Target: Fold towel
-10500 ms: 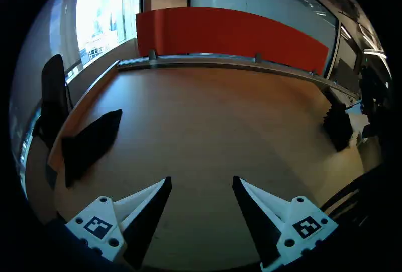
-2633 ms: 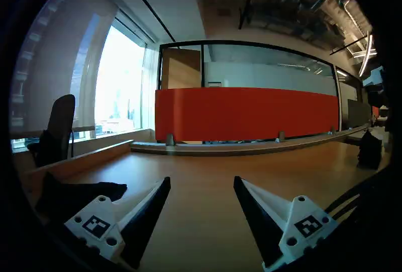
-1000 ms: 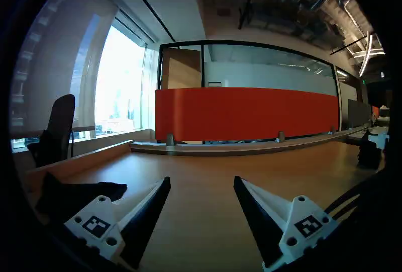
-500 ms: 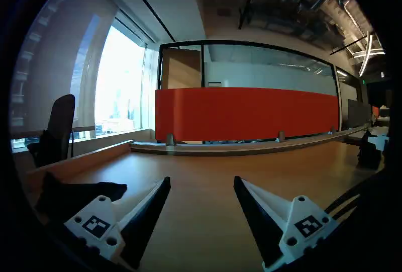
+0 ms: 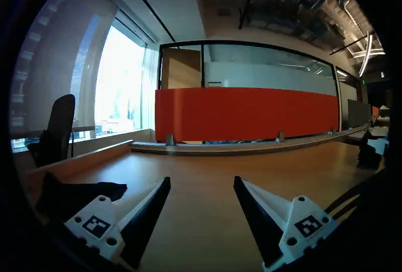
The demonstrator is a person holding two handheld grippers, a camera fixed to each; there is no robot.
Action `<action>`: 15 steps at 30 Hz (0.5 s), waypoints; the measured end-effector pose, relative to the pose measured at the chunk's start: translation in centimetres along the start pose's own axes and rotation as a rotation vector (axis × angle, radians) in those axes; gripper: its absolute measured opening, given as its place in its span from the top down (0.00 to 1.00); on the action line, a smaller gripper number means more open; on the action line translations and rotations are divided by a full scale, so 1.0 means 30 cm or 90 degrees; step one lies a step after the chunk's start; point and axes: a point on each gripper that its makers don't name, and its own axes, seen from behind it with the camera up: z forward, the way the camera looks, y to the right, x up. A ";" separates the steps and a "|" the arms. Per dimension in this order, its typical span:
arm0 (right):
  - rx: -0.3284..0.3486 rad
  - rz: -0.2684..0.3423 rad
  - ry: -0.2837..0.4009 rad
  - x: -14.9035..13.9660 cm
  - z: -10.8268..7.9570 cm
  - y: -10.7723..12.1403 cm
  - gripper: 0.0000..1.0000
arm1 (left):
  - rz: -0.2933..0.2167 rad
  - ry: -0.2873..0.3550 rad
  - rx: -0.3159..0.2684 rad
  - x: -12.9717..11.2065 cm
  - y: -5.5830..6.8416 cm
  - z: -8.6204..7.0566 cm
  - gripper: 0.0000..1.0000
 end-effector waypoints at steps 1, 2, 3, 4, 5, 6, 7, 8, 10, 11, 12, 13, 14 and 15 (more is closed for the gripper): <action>0.000 0.000 0.000 0.001 0.000 -0.001 0.01 | 0.000 0.000 0.000 0.000 0.000 0.000 0.07; 0.000 -0.001 0.000 0.001 0.000 -0.001 0.01 | 0.000 0.000 0.000 0.000 0.000 0.000 0.07; 0.001 -0.001 0.000 0.002 0.000 -0.002 0.01 | 0.000 0.000 0.000 0.000 0.000 0.000 0.07; 0.001 -0.001 0.000 0.002 -0.001 -0.002 0.01 | 0.000 0.000 0.000 0.000 0.001 0.000 0.07; 0.001 -0.001 0.000 0.003 -0.001 -0.002 0.01 | 0.000 0.000 0.000 0.000 0.001 0.000 0.07; 0.001 -0.001 0.000 0.003 -0.002 -0.003 0.01 | 0.000 0.000 0.000 0.000 0.002 0.000 0.07; 0.002 -0.001 0.000 0.003 -0.003 -0.005 0.01 | 0.000 0.000 0.000 -0.001 0.002 0.000 0.07; 0.003 -0.001 0.000 0.003 -0.004 -0.007 0.01 | 0.000 0.000 0.000 -0.001 0.002 0.001 0.07; 0.005 -0.001 0.000 0.002 -0.005 -0.009 0.01 | 0.000 0.000 0.000 -0.001 0.003 0.001 0.07; 0.005 -0.001 0.000 0.002 -0.005 -0.010 0.01 | 0.000 0.000 0.000 -0.001 0.003 0.001 0.07; 0.006 -0.001 0.000 0.001 -0.005 -0.011 0.01 | 0.000 0.000 0.000 -0.001 0.003 0.001 0.07; 0.006 0.000 0.000 0.001 -0.005 -0.011 0.01 | 0.000 0.000 0.000 -0.001 0.003 0.001 0.07; 0.006 0.000 0.000 0.001 -0.005 -0.011 0.01 | 0.000 0.000 0.000 -0.001 0.003 0.001 0.07; 0.006 0.000 -0.001 0.000 -0.005 -0.011 0.01 | 0.000 0.000 0.000 -0.001 0.003 0.001 0.07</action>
